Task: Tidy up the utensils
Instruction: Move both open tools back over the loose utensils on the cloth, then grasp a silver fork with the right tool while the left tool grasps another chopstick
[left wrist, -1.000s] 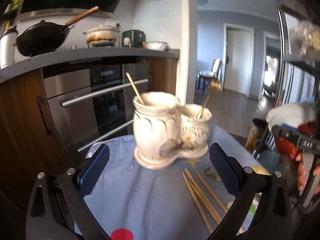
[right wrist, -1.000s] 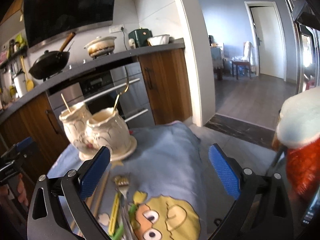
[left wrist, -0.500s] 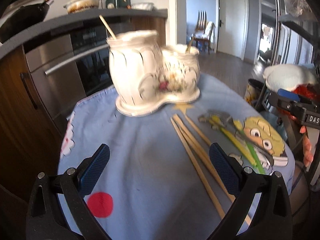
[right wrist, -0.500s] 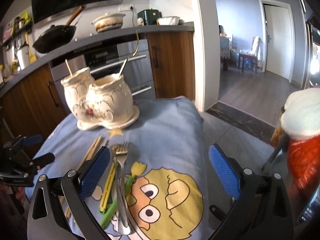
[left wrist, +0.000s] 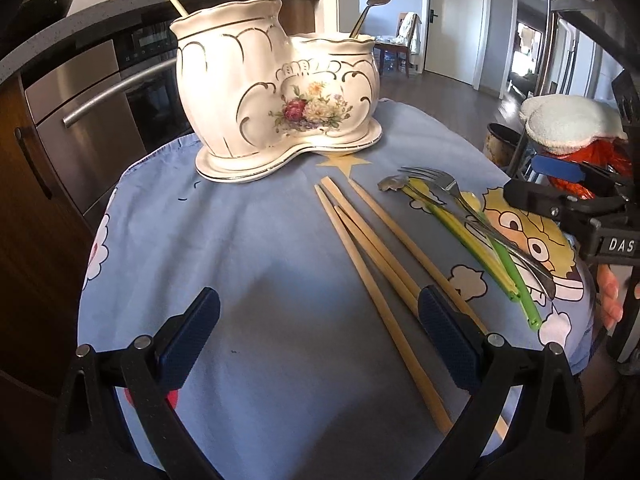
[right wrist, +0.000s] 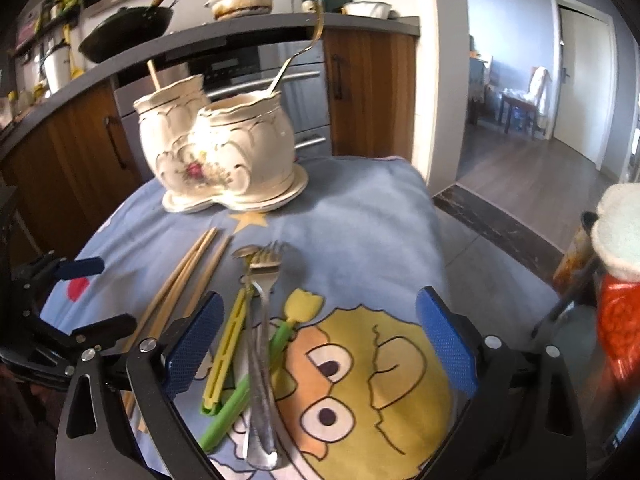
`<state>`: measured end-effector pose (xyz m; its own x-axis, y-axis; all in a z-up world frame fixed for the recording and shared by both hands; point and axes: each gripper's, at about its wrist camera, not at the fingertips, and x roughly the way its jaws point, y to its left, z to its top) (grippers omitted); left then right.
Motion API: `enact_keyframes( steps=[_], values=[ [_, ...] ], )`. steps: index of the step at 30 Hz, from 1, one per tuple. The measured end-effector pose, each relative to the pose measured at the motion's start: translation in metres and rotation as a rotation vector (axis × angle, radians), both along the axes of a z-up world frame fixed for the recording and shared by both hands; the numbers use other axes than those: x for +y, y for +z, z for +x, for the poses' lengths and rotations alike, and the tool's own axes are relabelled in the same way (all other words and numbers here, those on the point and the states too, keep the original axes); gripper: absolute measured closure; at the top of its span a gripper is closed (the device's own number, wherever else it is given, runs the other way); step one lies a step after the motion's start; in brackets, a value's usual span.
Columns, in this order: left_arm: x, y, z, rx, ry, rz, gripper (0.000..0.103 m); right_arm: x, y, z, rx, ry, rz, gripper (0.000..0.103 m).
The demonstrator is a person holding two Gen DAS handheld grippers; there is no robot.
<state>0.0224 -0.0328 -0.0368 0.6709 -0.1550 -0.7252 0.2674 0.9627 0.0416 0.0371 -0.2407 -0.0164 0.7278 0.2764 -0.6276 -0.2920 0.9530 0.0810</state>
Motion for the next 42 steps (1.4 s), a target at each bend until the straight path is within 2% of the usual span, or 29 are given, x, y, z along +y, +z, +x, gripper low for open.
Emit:
enact_keyframes(
  steps=[3,5,7,13,17,20,21,23,30,34,37,42],
  values=[
    [-0.001,-0.001,0.001,0.005,0.0,0.013,0.006,0.005,0.0,0.0,0.002,0.008,-0.013,0.009],
    [-0.003,-0.002,0.0,0.01,-0.005,0.017,0.006,0.008,-0.001,0.0,0.009,0.013,-0.013,0.019],
    [-0.006,-0.003,0.0,0.014,-0.015,0.023,0.012,0.011,-0.002,-0.001,0.017,0.021,-0.016,0.023],
    [-0.005,-0.004,-0.001,0.03,-0.016,0.02,0.025,0.016,-0.005,0.002,0.052,0.057,-0.001,0.049],
    [-0.011,-0.009,-0.001,0.05,-0.029,0.038,0.026,0.022,-0.008,0.008,0.085,0.085,0.018,0.066],
    [-0.013,-0.009,-0.001,0.052,-0.043,0.04,0.033,0.024,-0.011,0.012,0.098,0.085,0.019,0.075],
    [-0.013,-0.009,-0.001,0.058,-0.053,0.03,0.039,0.024,-0.013,0.014,0.107,0.083,0.022,0.076],
    [-0.013,-0.009,0.0,0.064,-0.065,0.016,0.046,0.025,-0.014,0.016,0.118,0.087,0.026,0.082],
    [-0.019,-0.007,-0.003,0.08,-0.117,0.019,0.071,0.032,-0.018,0.025,0.144,0.094,0.001,0.088],
    [-0.015,-0.006,-0.001,0.096,-0.109,0.01,0.072,0.036,-0.023,0.032,0.161,0.096,-0.002,0.088],
    [-0.01,-0.006,0.003,0.107,-0.1,0.005,0.072,0.037,-0.023,0.032,0.152,0.096,-0.012,0.094],
    [-0.014,-0.007,0.004,0.109,-0.113,0.029,0.072,0.031,-0.013,0.025,0.1,0.083,0.007,0.096]
  ],
)
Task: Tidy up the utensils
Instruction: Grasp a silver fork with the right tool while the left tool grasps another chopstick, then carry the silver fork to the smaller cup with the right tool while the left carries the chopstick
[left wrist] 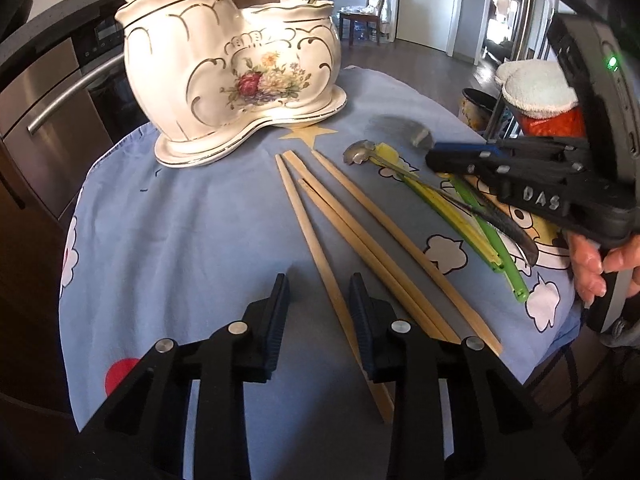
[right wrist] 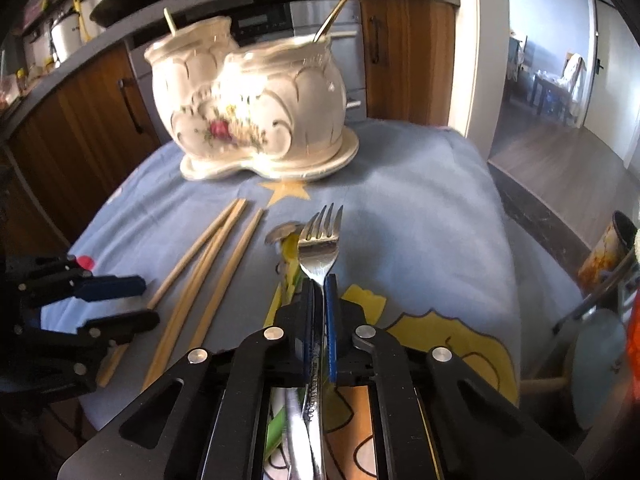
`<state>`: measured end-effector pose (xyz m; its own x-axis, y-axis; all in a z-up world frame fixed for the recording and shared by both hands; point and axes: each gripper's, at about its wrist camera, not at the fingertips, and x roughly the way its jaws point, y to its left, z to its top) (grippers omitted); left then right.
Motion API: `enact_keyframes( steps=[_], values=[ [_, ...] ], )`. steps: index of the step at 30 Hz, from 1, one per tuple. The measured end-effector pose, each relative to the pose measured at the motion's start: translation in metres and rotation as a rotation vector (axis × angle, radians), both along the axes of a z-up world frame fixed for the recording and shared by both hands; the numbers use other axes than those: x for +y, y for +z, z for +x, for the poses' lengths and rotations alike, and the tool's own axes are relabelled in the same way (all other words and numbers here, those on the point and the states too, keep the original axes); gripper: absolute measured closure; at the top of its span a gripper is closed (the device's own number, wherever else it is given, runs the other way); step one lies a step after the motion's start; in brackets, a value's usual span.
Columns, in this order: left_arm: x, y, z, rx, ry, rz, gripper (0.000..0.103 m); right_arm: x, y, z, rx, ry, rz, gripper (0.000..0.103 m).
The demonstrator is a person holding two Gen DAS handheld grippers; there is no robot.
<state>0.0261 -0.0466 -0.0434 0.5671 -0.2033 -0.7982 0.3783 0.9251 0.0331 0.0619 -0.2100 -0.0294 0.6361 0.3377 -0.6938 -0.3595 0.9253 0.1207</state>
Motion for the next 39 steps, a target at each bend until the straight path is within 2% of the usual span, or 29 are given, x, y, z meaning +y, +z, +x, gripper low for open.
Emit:
enact_keyframes(
  steps=[6,15,22,33,39],
  values=[
    [0.0,0.001,0.006,0.012,-0.018,-0.002,0.074,-0.012,0.024,-0.015,-0.123,-0.021,0.02,0.097],
    [0.015,0.005,0.008,0.032,-0.028,0.035,0.095,-0.033,0.057,-0.042,-0.286,-0.057,0.05,0.097],
    [0.022,0.005,0.009,0.013,-0.011,0.039,0.097,-0.036,0.07,-0.053,-0.365,-0.055,0.078,0.097],
    [0.032,0.026,-0.003,-0.096,-0.023,-0.03,0.097,-0.034,0.078,-0.059,-0.392,-0.048,0.094,0.098],
    [0.039,0.051,-0.014,-0.217,-0.039,-0.11,0.097,-0.032,0.085,-0.06,-0.402,-0.04,0.101,0.098]
  ],
)
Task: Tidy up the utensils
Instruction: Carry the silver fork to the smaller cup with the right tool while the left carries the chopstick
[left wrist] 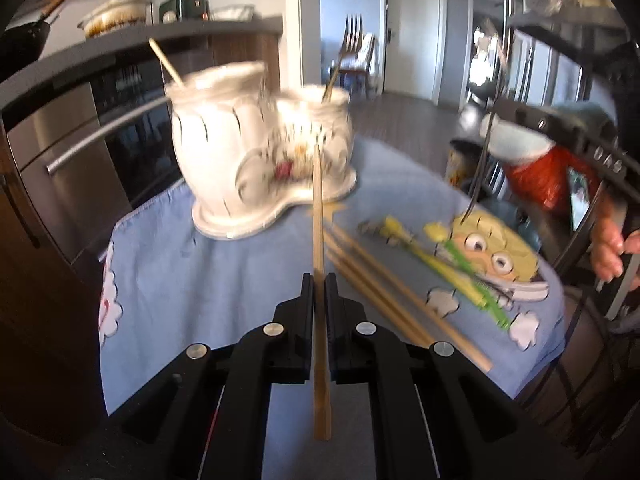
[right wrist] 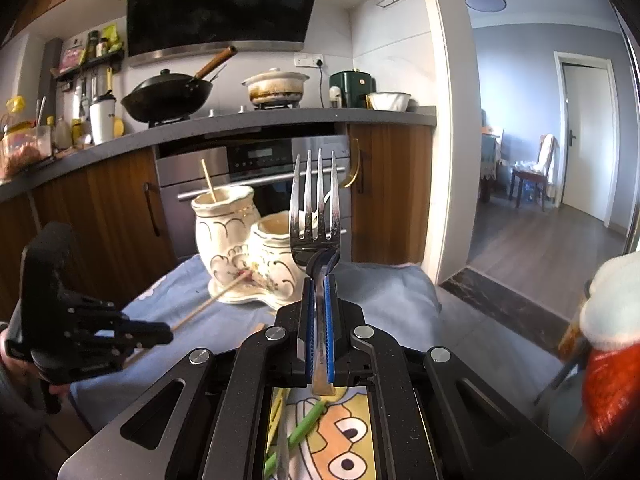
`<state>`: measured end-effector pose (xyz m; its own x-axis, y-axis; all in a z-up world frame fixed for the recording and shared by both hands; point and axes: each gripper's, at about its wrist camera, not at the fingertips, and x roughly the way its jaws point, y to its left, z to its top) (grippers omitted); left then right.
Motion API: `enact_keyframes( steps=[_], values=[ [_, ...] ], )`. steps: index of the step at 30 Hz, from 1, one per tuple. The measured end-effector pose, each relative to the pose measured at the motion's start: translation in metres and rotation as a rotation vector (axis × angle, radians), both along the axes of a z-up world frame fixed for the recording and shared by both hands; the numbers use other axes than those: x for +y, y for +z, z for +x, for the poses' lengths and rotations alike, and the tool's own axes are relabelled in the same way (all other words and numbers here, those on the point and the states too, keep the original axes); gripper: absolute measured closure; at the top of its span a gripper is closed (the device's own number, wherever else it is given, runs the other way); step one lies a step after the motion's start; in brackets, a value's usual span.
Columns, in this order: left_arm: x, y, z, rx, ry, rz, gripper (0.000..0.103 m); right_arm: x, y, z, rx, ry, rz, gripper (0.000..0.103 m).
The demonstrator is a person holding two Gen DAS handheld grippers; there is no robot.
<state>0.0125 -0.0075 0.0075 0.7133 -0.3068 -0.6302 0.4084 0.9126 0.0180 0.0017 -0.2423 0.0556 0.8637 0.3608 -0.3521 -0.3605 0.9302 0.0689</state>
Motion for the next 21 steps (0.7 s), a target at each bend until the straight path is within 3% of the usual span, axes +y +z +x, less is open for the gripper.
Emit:
enact_keyframes(
  steps=[14,21],
  values=[
    [0.019,0.046,-0.002,-0.169,0.002,-0.158,0.097,0.016,0.028,0.013,-0.055,0.047,0.008,0.098],
    [0.03,0.073,0.016,-0.265,0.027,-0.233,0.097,0.029,0.047,0.036,-0.084,0.076,0.024,0.098]
  ],
)
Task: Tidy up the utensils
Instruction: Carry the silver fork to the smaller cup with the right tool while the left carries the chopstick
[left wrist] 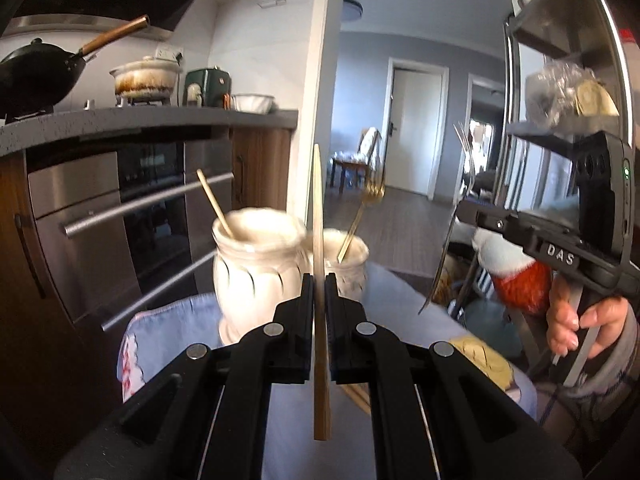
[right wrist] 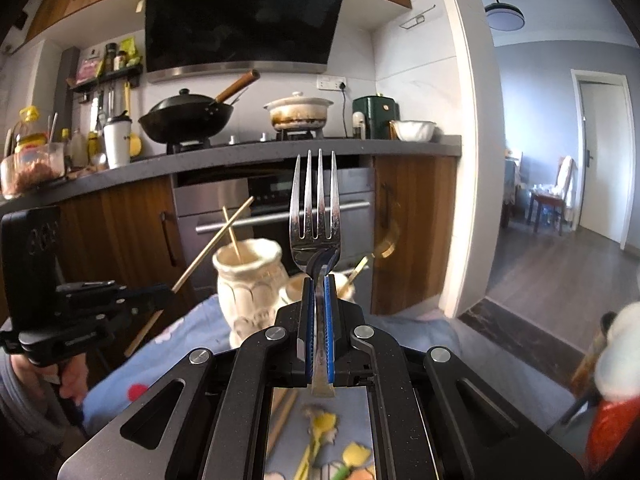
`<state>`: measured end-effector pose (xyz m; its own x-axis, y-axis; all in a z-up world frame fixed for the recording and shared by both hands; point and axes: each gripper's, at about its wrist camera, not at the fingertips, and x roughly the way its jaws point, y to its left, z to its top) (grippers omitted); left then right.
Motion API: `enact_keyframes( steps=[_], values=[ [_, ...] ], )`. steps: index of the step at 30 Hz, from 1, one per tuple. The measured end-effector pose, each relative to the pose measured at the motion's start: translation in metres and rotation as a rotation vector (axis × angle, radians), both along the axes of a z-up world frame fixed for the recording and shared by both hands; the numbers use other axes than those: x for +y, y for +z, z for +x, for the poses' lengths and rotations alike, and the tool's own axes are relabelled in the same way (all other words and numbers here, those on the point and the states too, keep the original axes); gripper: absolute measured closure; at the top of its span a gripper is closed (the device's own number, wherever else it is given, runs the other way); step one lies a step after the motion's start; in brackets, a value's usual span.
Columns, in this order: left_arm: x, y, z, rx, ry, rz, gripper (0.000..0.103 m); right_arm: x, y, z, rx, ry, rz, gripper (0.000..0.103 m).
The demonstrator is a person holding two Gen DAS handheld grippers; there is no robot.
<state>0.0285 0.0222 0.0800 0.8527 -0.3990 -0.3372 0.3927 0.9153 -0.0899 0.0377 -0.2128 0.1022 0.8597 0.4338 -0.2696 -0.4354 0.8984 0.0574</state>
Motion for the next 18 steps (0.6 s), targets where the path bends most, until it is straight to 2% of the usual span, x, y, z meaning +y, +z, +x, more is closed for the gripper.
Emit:
enact_keyframes(
  steps=[8,12,18],
  values=[
    [0.002,0.024,0.019,-0.083,-0.004,-0.037,0.097,0.013,0.022,0.022,-0.042,0.011,0.02,0.098],
    [0.009,0.032,0.035,-0.104,-0.029,-0.103,0.097,0.017,0.029,0.038,-0.044,0.014,0.049,0.097],
    [0.016,0.037,0.07,-0.092,-0.052,-0.2,0.097,0.024,0.035,0.055,-0.071,0.019,0.07,0.097]
  ],
)
